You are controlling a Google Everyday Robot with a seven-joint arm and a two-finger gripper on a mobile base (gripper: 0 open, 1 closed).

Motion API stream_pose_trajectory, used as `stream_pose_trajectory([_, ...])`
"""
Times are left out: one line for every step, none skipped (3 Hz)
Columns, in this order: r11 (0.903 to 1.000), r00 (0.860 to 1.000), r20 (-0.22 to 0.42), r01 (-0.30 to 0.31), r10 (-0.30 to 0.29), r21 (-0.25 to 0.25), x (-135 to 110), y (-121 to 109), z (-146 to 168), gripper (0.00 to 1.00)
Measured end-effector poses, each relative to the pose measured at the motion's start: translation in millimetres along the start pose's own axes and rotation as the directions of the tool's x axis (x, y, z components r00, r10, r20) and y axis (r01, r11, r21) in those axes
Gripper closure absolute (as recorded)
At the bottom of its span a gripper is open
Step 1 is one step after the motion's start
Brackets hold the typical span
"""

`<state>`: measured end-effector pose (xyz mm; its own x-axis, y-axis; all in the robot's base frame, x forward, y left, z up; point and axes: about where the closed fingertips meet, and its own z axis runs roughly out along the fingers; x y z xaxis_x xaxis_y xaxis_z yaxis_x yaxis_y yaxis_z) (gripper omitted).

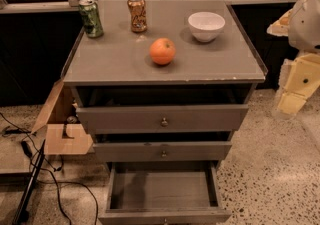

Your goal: Place orange into bottom drawer

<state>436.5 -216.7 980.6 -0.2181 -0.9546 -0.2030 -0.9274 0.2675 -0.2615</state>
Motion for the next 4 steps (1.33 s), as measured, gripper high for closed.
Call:
stream_pose_trajectory([1.0,1.0,0.0,0.0,0.0,0.0,-0.1,-0.1,0.0,0.0])
stream_pose_trajectory([0.9995,0.998,0.052,-0.021,0.02,0.022,-11.7,-16.5,4.4,0.0])
stream_pose_trajectory([0.996,0.983,0.164,-0.083,0.077,0.032,-38.0,-46.3,23.5,0.0])
stream_pose_trajectory([0.9886,0.952,0.276,-0.145,0.128,0.041,-70.8,-79.9,48.0,0.0])
